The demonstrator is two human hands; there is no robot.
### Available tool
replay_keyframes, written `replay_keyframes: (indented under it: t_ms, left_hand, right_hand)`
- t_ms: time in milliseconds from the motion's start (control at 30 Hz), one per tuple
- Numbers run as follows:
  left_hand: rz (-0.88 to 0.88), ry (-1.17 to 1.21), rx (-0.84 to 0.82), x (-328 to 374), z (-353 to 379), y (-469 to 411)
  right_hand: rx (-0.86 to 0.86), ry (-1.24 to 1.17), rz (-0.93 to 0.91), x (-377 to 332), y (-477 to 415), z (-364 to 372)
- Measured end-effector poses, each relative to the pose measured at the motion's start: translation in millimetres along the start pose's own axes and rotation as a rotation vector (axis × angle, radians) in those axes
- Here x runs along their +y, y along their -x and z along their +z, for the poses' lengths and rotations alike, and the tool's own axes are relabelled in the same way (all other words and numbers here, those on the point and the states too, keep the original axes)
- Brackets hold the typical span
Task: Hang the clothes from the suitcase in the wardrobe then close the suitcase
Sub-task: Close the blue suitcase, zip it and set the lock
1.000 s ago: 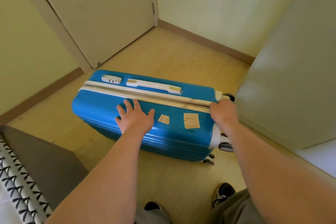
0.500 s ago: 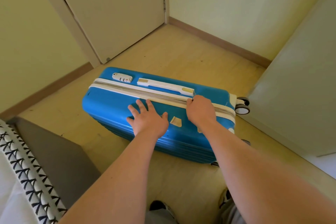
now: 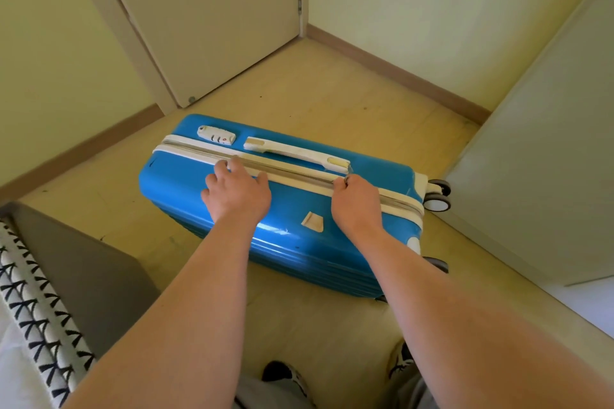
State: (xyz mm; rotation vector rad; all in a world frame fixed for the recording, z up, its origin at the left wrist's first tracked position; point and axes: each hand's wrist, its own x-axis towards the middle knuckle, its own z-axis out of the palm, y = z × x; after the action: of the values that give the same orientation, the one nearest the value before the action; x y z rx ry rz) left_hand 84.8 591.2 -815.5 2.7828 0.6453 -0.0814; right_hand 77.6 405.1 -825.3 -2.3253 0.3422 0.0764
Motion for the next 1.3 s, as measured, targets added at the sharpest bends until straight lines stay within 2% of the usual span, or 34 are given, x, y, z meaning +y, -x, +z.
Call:
replay_keyframes:
  t_ms: [100,167,267,367,433,467,533,600,767,833,933,1000,1133,1300]
  left_hand:
    - [-0.041,0.033,-0.068,-3.4,4.8,-8.2]
    - [0.007,-0.08,-0.152,-6.5,15.8,-2.4]
    - [0.048,-0.189,-0.157,-4.6,25.8,10.3]
    - [-0.026,-0.273,-0.159,8.0,21.9,23.3]
    - [-0.08,-0.372,-0.219,27.7,18.7,35.9]
    - [-0.053,-0.44,-0.248,35.8,16.5,44.4]
    - [0.112,-0.537,-0.259,47.8,11.6,57.8]
    - [0.254,-0.477,-0.211,53.1,3.1,64.6]
    - [0.29,-0.287,-0.069,22.6,-15.7,52.2]
    - [0.27,-0.253,-0.155,-0.9,-17.0,40.7]
    - [0.049,-0.147,-0.319,-36.7,-15.6,26.1]
    - [-0.029,-0.119,-0.377,-49.7,-8.8,25.2]
    - [-0.01,-0.15,-0.331,-45.7,-4.0,29.8]
    - [-0.028,-0.167,-0.319,-43.2,-3.3,27.3]
  right_hand:
    - [0.008,-0.003,-0.023,4.4,4.7,-1.2]
    - [0.003,-0.032,-0.011,6.7,0.7,-5.3]
    - [-0.015,-0.049,0.007,6.8,-12.4,-13.5]
    - [-0.036,0.05,-0.017,4.3,-30.7,-21.8]
    - [-0.054,0.132,-0.065,6.0,-48.7,-27.7]
    - [-0.065,0.175,-0.1,6.2,-57.1,-28.5]
    - [-0.074,0.267,-0.161,6.0,-73.0,-30.2]
    - [-0.044,0.313,-0.165,7.1,-84.6,-30.8]
    - [0.061,0.28,-0.15,1.6,-84.3,-15.6]
    - [0.062,0.314,-0.17,-0.1,-81.6,-13.2]
    - [0.084,0.309,-0.167,-0.1,-83.7,-11.8]
    - [0.064,0.342,-0.157,1.2,-85.2,-11.0]
    - [-0.007,0.41,-0.166,1.0,-81.3,-10.8]
    - [-0.205,0.618,-0.322,-25.1,-38.5,5.1]
